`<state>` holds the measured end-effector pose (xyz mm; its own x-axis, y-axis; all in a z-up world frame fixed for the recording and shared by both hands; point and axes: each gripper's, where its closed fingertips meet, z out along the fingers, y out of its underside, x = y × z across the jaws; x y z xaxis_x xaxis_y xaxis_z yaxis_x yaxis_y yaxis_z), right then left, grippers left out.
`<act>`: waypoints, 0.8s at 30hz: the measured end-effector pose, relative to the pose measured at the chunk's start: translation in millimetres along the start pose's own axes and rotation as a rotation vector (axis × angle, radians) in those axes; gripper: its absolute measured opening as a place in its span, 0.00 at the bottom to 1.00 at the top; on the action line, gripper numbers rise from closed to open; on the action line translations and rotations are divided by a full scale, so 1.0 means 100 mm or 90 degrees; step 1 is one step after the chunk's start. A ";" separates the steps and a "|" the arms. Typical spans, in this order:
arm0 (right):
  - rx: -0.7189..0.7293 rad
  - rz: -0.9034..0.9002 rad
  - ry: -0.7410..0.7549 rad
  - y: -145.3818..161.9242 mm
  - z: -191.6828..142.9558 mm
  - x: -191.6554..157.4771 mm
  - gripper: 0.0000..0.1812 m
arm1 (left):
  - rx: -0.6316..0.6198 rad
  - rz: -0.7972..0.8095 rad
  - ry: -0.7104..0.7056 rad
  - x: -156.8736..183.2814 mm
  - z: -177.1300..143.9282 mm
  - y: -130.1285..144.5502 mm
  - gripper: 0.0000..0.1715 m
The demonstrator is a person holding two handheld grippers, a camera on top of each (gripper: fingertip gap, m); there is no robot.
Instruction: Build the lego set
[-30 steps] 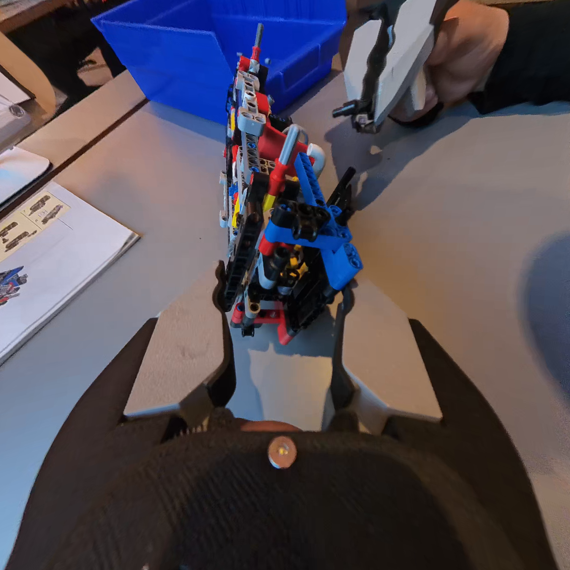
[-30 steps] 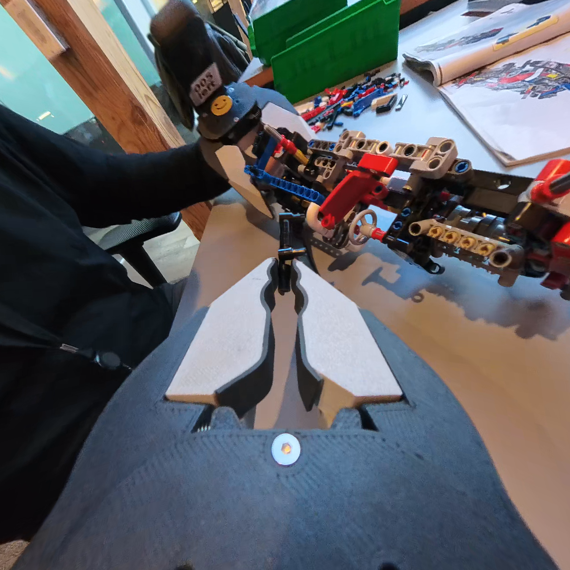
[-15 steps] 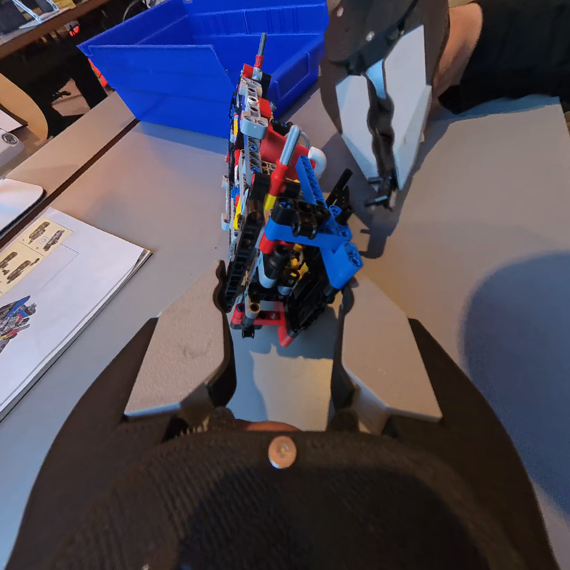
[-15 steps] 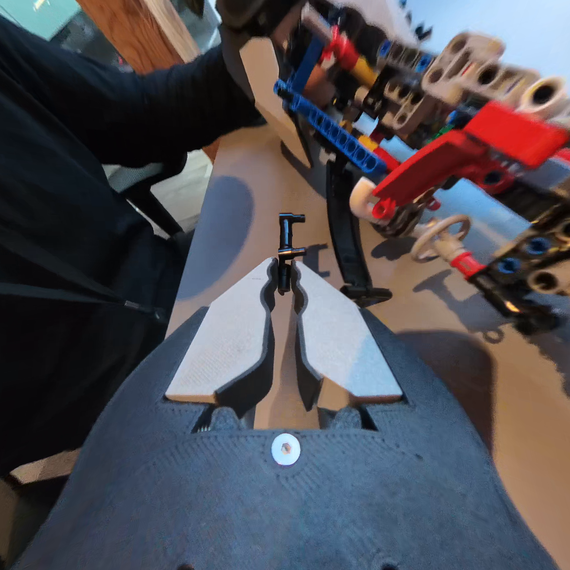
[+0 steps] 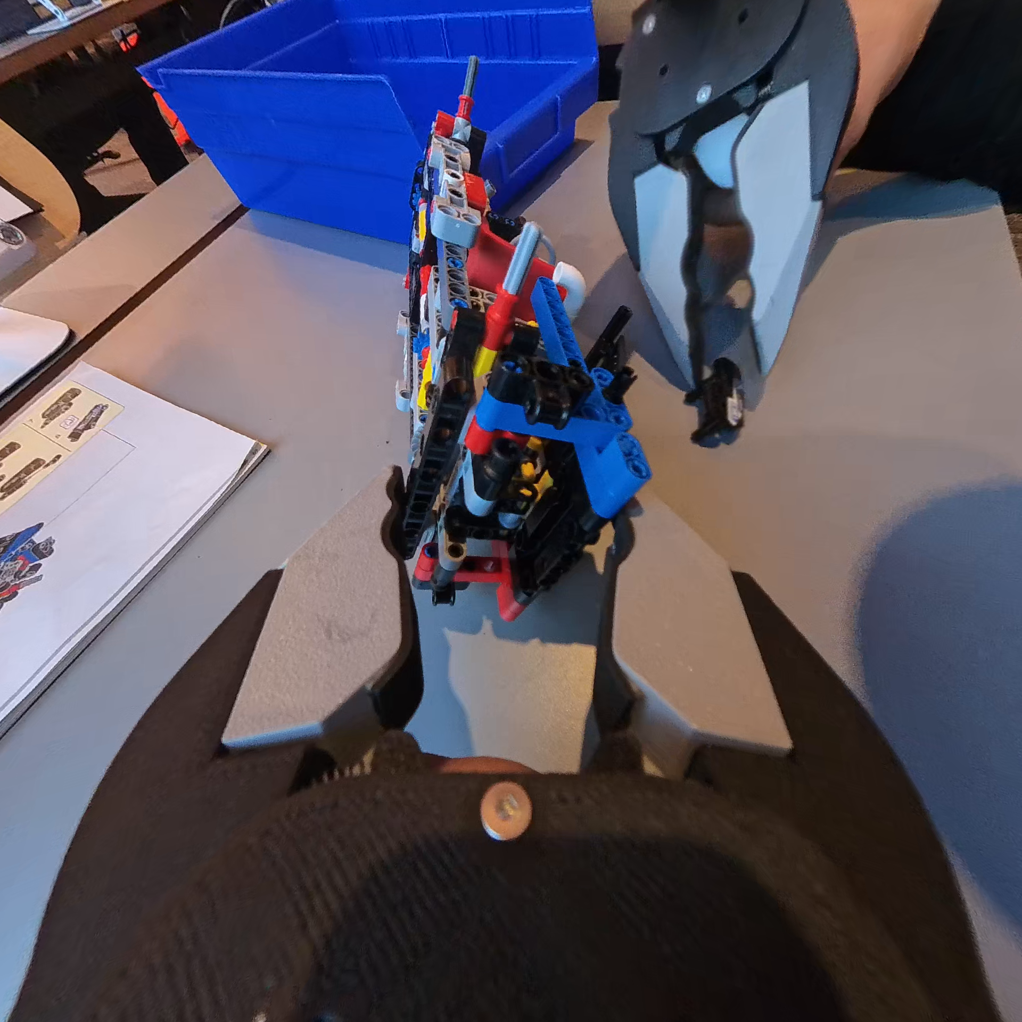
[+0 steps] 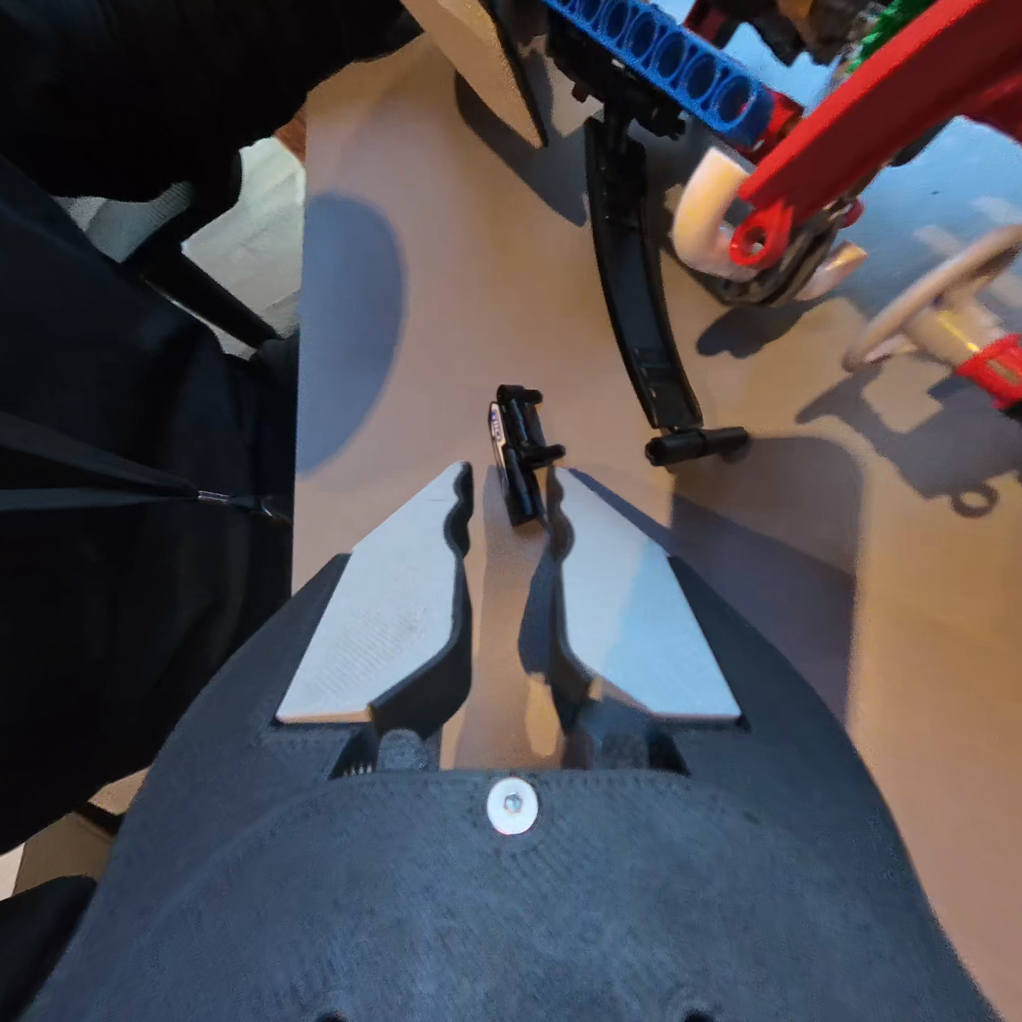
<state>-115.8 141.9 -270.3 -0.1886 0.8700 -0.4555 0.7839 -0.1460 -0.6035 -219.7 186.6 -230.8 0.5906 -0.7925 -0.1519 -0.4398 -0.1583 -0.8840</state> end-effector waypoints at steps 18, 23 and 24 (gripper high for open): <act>-0.175 -0.462 0.376 -0.08 0.09 0.00 0.17 | -0.002 -0.006 0.002 0.01 0.01 0.00 0.43; -0.154 -0.389 0.307 -0.05 0.09 0.06 0.13 | -0.003 -0.003 0.001 0.01 0.01 0.00 0.43; -0.147 -0.386 0.296 -0.04 0.10 0.06 0.11 | -0.003 -0.006 0.001 0.01 0.01 0.00 0.43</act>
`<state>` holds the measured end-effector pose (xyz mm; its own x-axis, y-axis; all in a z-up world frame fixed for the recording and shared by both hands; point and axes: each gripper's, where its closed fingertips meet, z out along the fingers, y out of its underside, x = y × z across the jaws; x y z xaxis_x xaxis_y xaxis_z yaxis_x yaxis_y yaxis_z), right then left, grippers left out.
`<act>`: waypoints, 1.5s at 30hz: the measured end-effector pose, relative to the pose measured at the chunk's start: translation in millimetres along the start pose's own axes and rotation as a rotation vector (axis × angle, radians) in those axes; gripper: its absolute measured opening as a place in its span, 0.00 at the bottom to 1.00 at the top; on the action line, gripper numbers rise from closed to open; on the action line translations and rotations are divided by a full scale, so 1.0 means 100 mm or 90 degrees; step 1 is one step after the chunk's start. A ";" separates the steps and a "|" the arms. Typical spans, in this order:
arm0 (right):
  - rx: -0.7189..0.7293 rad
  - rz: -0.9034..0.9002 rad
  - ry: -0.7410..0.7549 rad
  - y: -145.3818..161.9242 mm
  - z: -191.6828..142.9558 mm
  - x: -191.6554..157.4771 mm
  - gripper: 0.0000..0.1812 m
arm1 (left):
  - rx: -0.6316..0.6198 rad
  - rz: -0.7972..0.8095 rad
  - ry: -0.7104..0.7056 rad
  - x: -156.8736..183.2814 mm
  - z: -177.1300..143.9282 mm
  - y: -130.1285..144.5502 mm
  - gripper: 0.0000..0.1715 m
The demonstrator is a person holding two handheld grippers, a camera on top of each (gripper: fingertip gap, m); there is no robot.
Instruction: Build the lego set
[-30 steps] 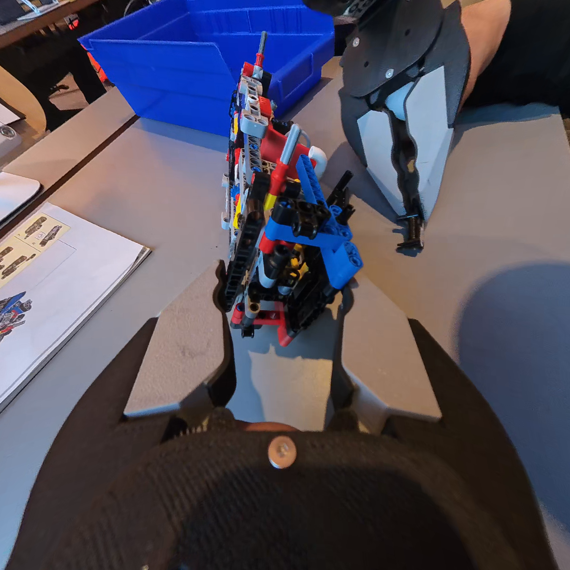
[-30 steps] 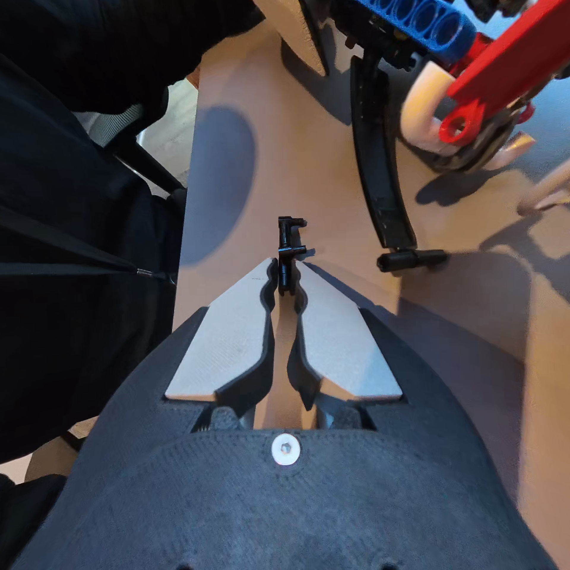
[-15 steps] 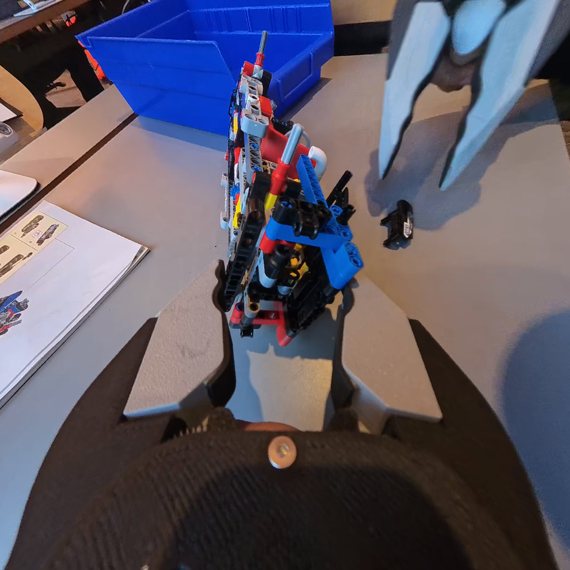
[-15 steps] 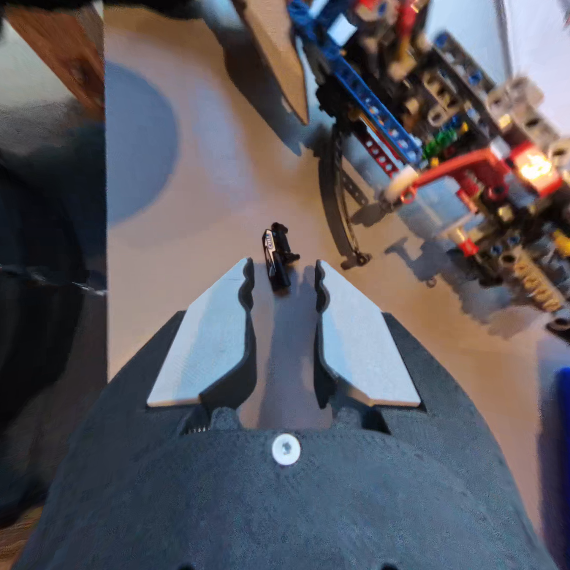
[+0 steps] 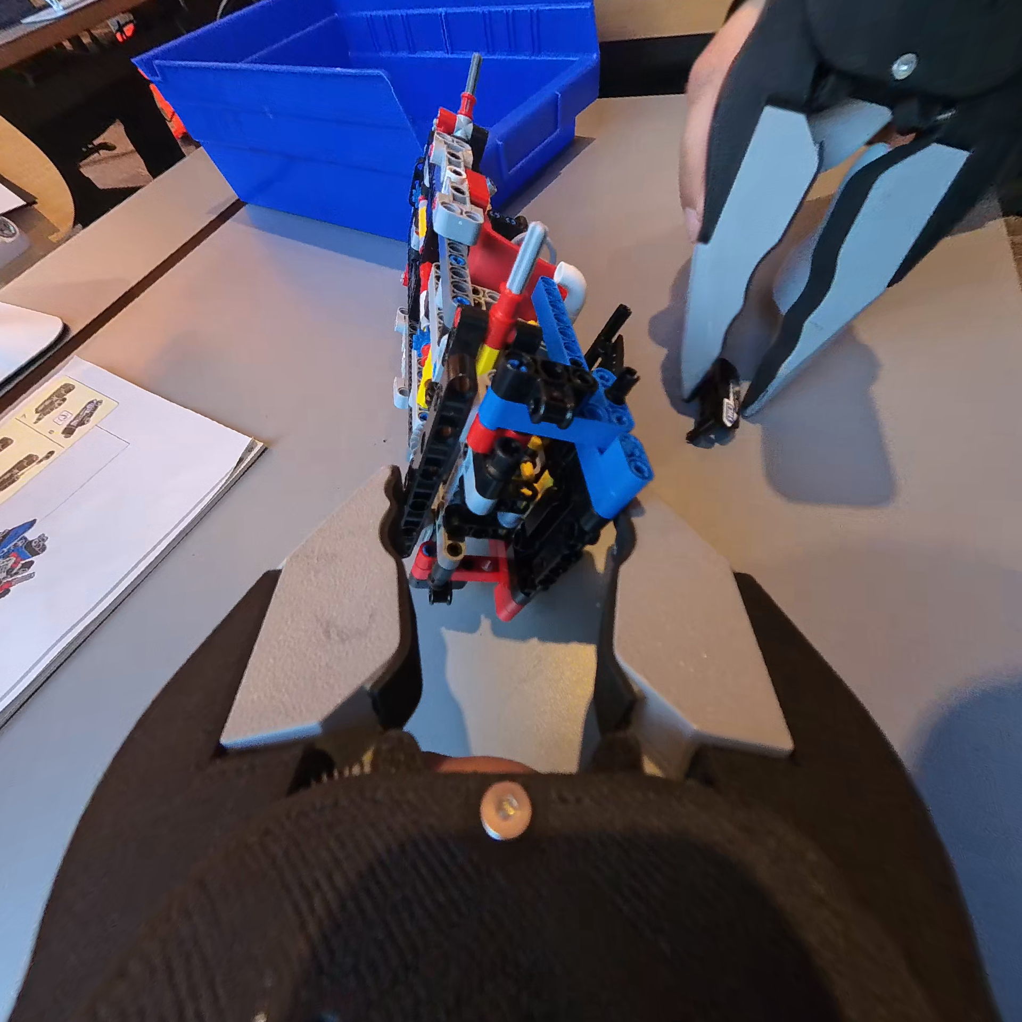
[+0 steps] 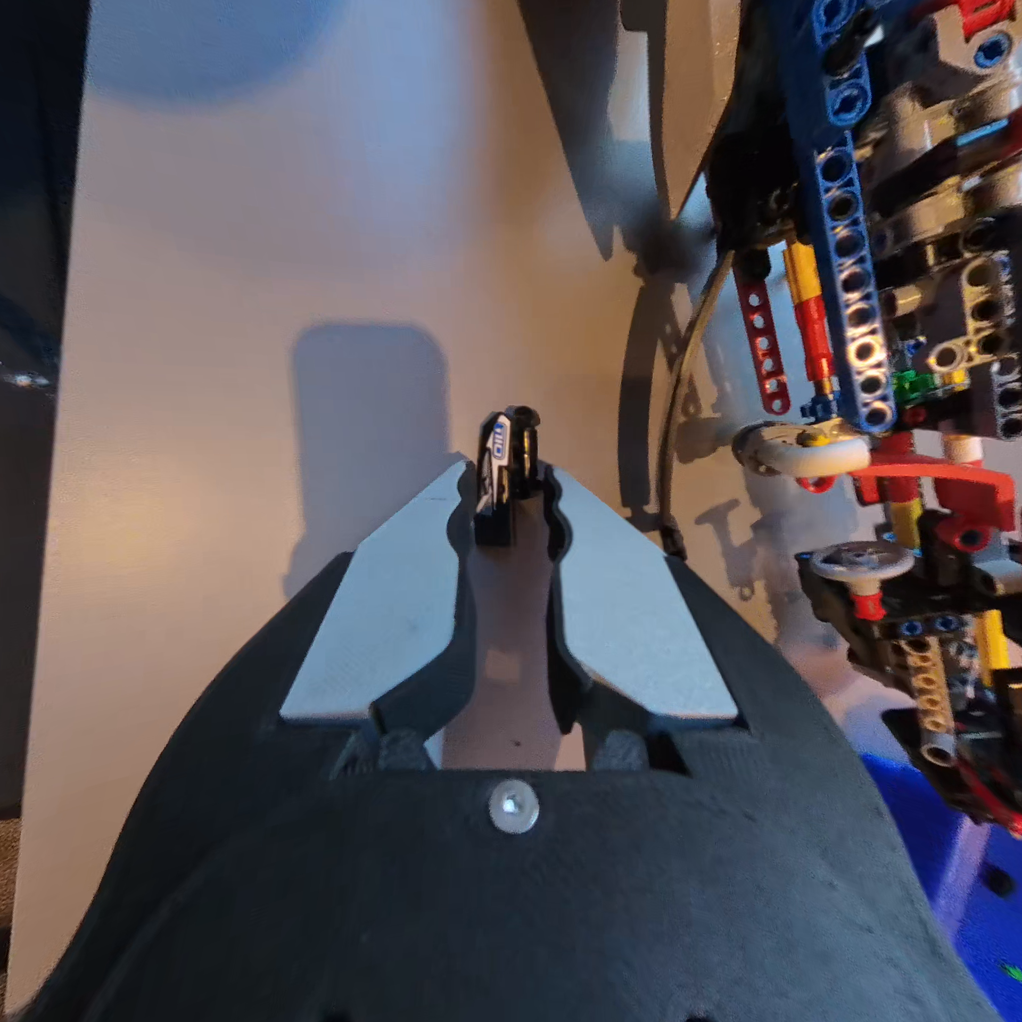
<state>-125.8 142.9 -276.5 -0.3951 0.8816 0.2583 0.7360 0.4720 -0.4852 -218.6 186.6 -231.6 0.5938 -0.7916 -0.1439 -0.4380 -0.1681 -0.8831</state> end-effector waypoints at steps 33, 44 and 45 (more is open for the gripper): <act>0.038 0.007 0.085 -0.11 0.08 0.09 0.09 | -0.006 -0.001 0.000 0.01 0.01 0.01 0.44; 0.171 -0.056 0.155 -0.54 -0.32 0.32 0.09 | -0.005 -0.013 0.006 0.01 0.00 0.01 0.44; 0.184 -0.065 0.149 -0.59 -0.36 0.35 0.09 | -0.005 -0.015 0.008 0.01 0.00 0.01 0.44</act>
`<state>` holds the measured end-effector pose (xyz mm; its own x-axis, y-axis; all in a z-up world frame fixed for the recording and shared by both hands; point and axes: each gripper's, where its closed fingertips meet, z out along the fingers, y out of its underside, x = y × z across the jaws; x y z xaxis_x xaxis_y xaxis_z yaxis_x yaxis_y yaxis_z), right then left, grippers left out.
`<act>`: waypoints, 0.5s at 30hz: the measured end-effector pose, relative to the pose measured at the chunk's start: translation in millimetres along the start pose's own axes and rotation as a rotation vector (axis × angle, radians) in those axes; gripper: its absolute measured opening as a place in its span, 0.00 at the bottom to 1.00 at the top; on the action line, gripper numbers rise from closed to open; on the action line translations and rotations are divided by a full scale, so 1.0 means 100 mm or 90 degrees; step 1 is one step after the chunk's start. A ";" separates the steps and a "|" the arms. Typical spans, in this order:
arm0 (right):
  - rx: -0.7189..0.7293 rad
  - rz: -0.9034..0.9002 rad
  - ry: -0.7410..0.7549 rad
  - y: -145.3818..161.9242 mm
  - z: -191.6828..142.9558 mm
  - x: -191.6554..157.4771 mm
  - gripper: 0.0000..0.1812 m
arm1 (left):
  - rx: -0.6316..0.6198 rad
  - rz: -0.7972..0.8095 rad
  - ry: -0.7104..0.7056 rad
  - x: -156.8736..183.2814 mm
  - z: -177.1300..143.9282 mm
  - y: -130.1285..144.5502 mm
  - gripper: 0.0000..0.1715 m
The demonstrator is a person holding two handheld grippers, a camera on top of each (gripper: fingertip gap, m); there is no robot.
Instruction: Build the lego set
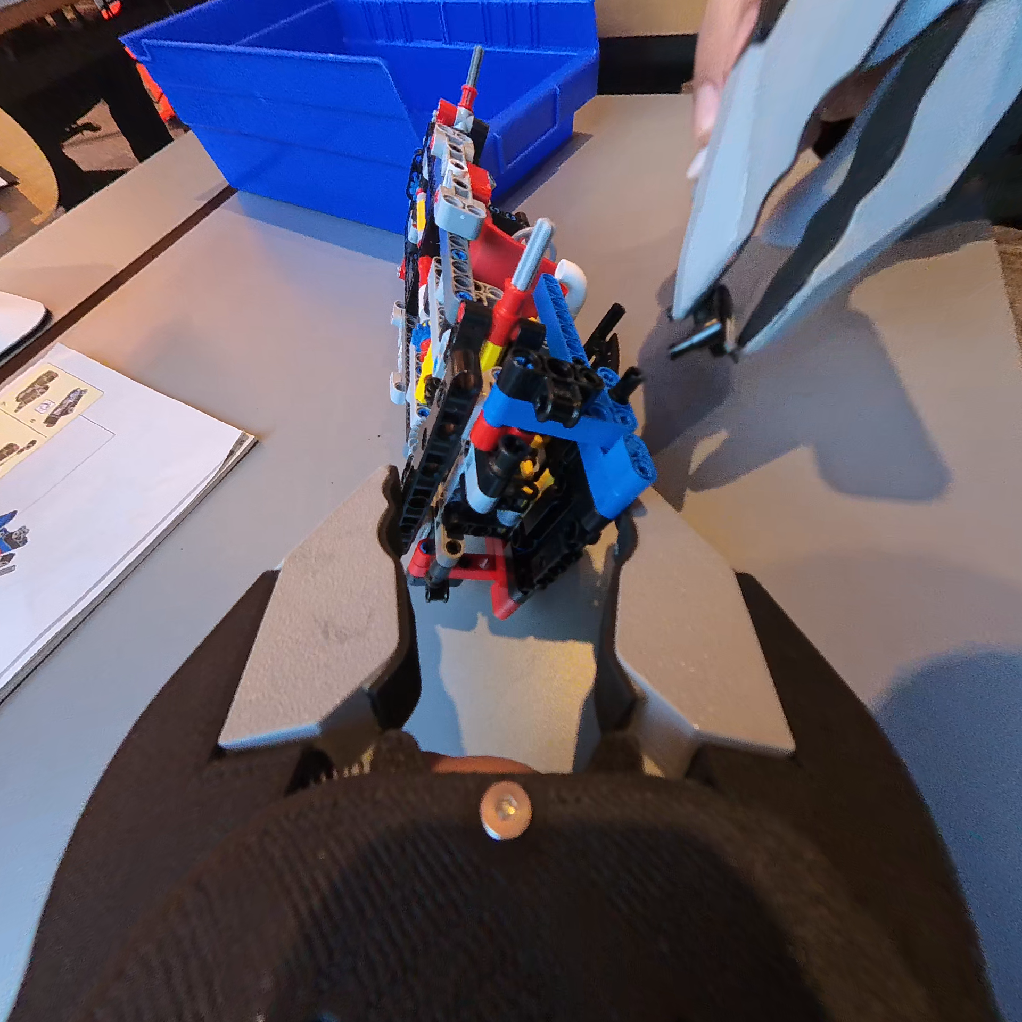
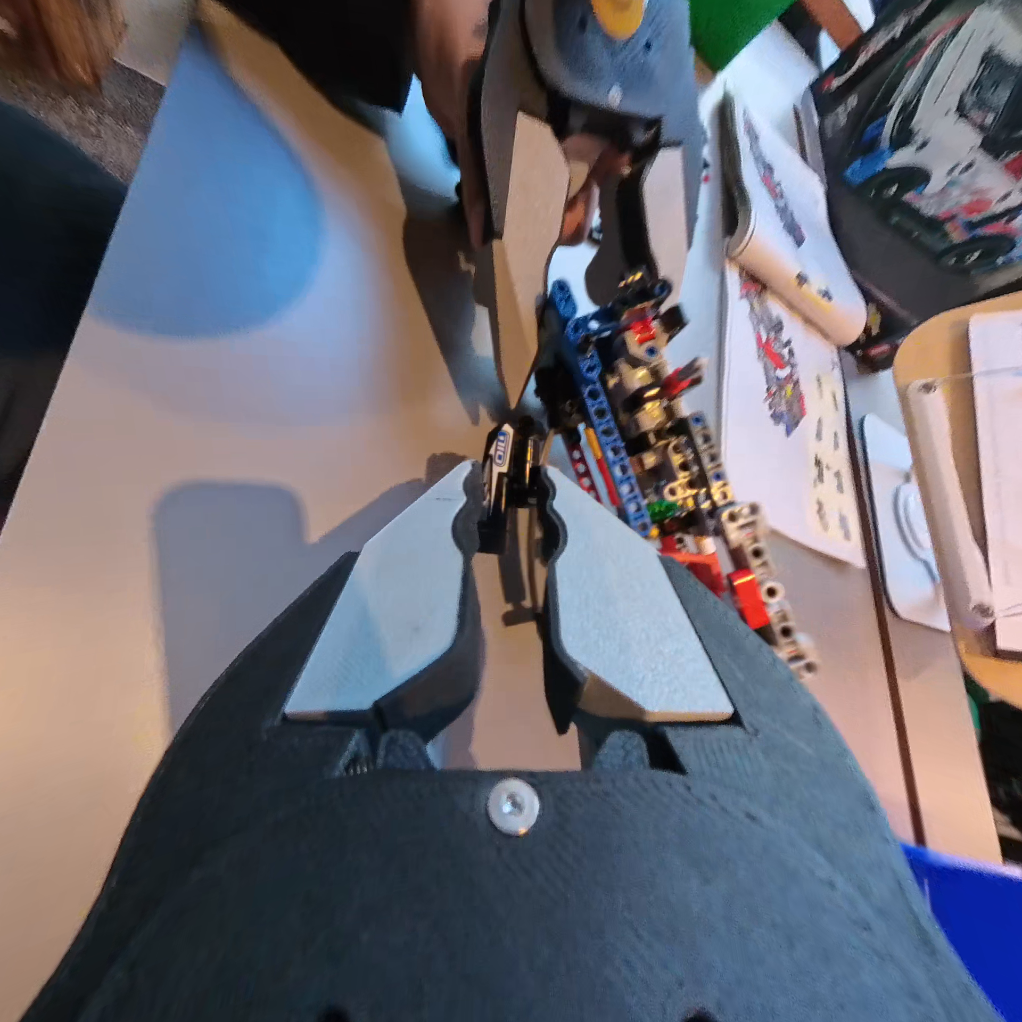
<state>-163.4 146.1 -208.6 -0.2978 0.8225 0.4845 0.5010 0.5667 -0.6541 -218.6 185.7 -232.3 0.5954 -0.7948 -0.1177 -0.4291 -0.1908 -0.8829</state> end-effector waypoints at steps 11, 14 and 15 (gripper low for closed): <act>0.044 0.013 -0.062 -0.01 0.24 0.05 0.02 | 0.001 -0.017 0.061 0.00 -0.04 0.03 0.45; 0.009 0.038 -0.086 0.11 0.25 -0.01 0.02 | 0.000 -0.016 0.061 0.00 -0.04 0.03 0.45; 0.014 0.065 -0.106 0.11 0.24 -0.03 0.02 | -0.001 -0.010 0.059 0.00 -0.04 0.04 0.46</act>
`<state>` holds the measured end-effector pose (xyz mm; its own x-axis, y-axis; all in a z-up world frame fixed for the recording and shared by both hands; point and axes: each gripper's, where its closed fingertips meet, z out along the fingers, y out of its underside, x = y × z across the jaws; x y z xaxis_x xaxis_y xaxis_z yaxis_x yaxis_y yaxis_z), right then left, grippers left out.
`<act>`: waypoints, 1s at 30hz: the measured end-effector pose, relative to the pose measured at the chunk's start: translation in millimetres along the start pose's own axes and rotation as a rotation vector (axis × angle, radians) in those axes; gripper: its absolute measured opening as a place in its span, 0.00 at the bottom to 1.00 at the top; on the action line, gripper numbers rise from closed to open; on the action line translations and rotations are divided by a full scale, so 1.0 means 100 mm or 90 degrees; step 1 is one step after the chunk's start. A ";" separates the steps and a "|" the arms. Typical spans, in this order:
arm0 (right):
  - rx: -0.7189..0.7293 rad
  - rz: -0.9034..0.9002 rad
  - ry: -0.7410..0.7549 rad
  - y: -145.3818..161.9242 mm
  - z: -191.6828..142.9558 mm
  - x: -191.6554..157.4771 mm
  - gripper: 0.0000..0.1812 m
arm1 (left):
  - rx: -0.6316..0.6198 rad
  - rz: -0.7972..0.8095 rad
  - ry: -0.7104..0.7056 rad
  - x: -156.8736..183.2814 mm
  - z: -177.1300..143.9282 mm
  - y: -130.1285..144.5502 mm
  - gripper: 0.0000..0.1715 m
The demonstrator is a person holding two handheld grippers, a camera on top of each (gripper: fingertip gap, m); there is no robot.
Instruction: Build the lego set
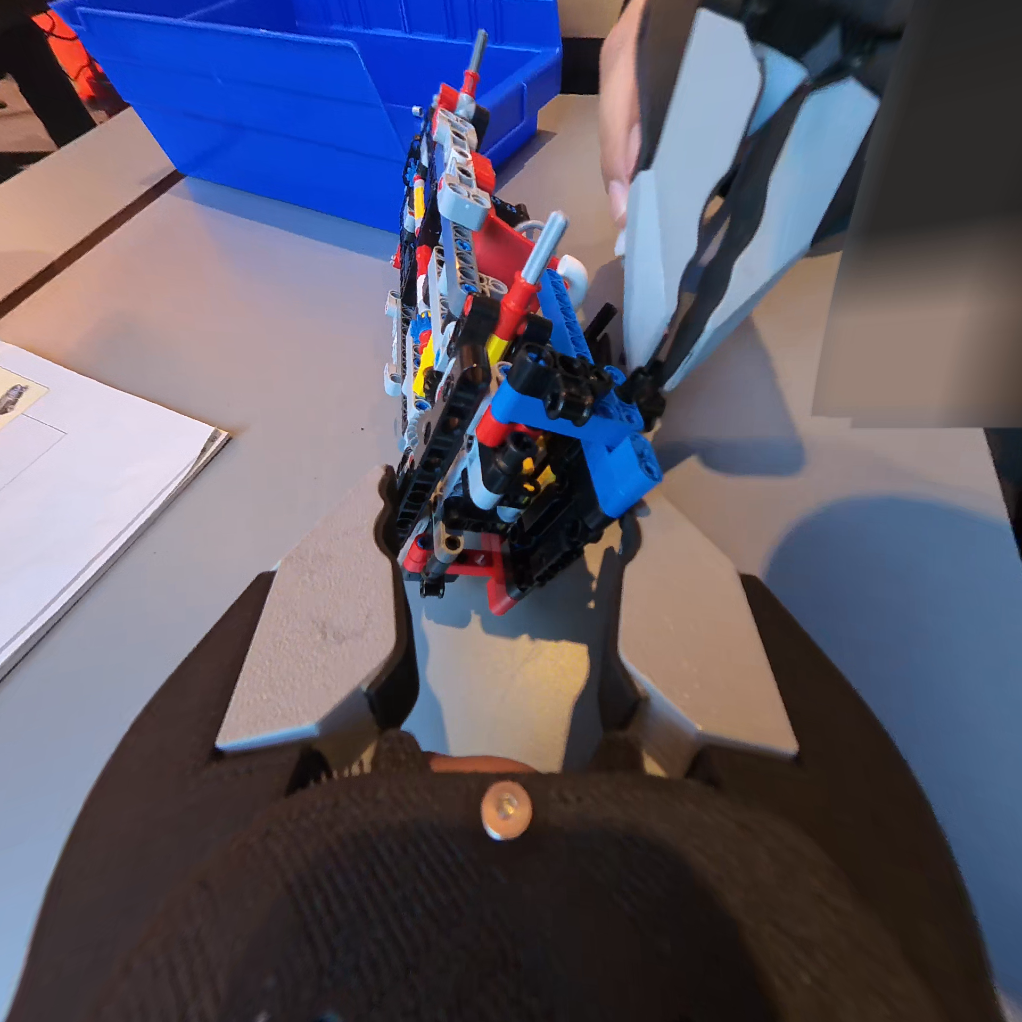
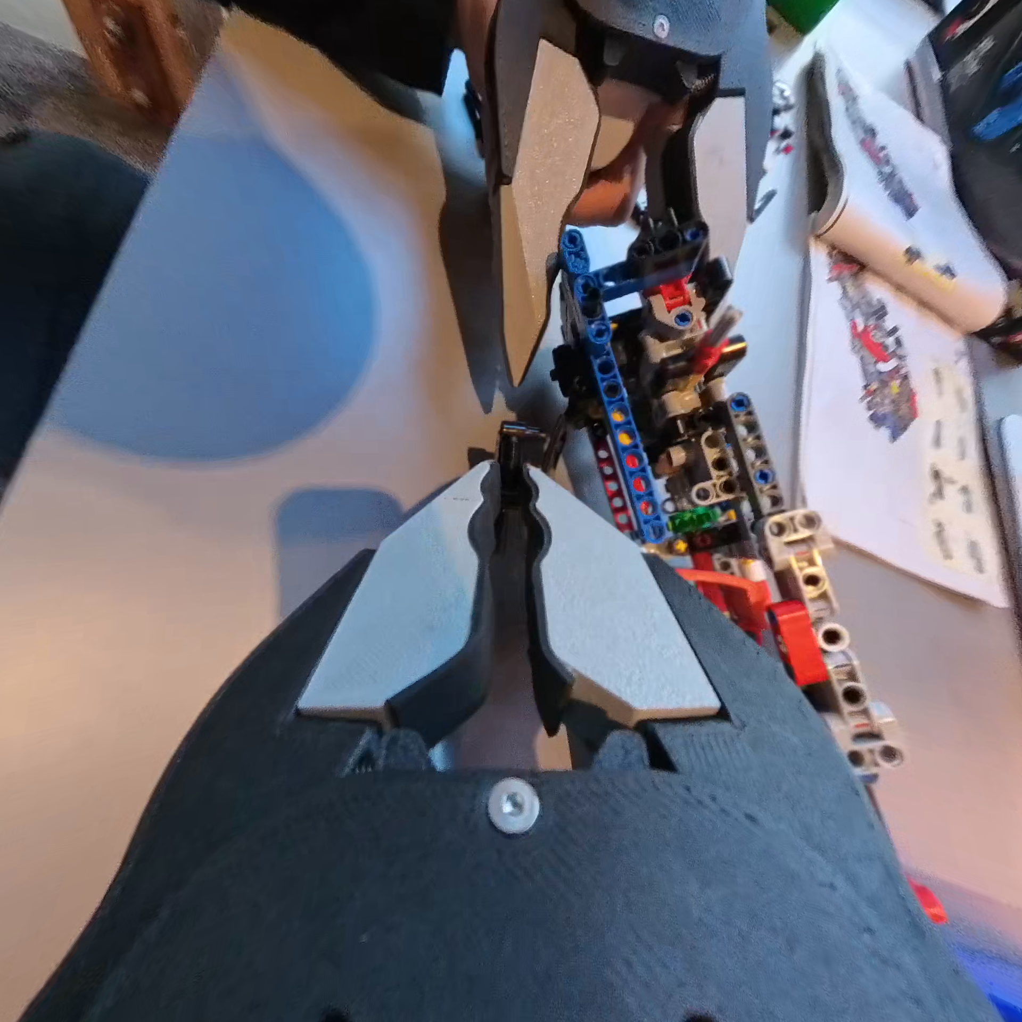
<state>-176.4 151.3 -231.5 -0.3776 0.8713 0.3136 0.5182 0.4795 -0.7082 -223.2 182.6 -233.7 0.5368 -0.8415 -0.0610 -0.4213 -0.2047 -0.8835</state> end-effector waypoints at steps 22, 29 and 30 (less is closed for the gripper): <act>-0.008 0.173 -0.177 0.16 0.06 -0.45 0.02 | -0.003 -0.005 -0.021 0.00 -0.01 0.01 0.45; 0.003 0.169 -0.182 0.22 0.02 -0.42 0.02 | -0.003 -0.010 -0.024 0.01 -0.02 0.02 0.45; 0.005 0.179 -0.185 0.24 0.00 -0.40 0.02 | -0.002 -0.011 -0.023 0.01 -0.02 0.02 0.45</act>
<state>-149.3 127.8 -261.1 -0.4246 0.9015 -0.0841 0.6261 0.2253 -0.7465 -225.1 180.5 -234.0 0.5703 -0.8191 -0.0625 -0.4144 -0.2211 -0.8828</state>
